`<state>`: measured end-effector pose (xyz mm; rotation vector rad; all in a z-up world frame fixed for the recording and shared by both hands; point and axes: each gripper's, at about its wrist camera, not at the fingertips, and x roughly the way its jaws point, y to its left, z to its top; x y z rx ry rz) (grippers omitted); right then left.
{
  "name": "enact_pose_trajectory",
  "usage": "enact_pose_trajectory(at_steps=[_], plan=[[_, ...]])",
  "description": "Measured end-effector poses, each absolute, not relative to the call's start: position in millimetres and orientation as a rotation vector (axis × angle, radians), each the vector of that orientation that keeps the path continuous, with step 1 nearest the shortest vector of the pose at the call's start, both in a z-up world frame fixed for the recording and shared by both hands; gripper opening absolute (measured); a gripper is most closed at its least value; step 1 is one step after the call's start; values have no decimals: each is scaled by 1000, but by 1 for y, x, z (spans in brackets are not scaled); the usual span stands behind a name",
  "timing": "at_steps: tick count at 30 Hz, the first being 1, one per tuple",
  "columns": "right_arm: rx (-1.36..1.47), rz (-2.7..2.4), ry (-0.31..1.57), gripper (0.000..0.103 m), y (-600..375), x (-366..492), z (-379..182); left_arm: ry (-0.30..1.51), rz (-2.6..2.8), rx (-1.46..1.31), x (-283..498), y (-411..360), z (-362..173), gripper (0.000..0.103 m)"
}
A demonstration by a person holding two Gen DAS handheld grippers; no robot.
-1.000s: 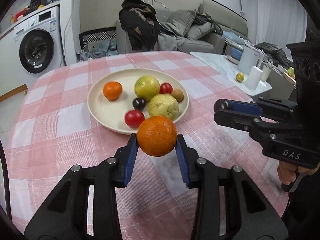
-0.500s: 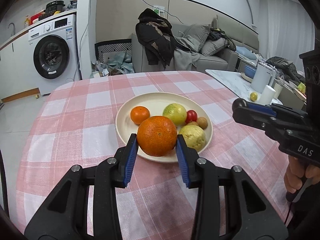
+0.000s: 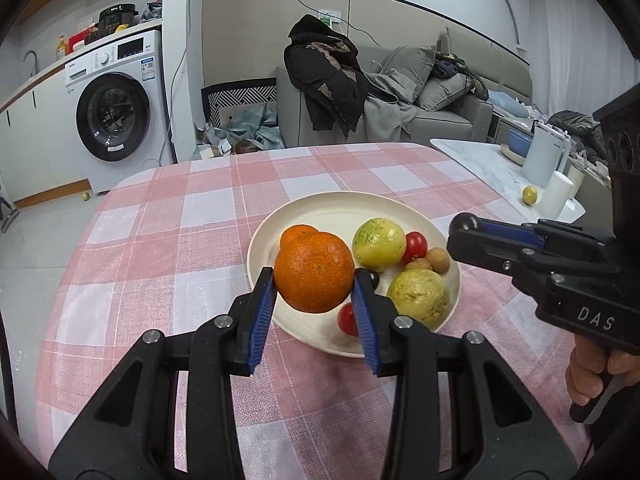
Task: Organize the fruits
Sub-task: 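Carry the plum and orange onto the cream plate and open both tools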
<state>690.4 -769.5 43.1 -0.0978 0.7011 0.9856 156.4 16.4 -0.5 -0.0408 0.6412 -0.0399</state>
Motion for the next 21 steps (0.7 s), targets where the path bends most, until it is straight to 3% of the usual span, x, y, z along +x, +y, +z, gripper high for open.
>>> enact_pose_trajectory(at_steps=[21], plan=[[-149,969,736,26,-736,697,22,687,-23,-39,182,22,-31,35]])
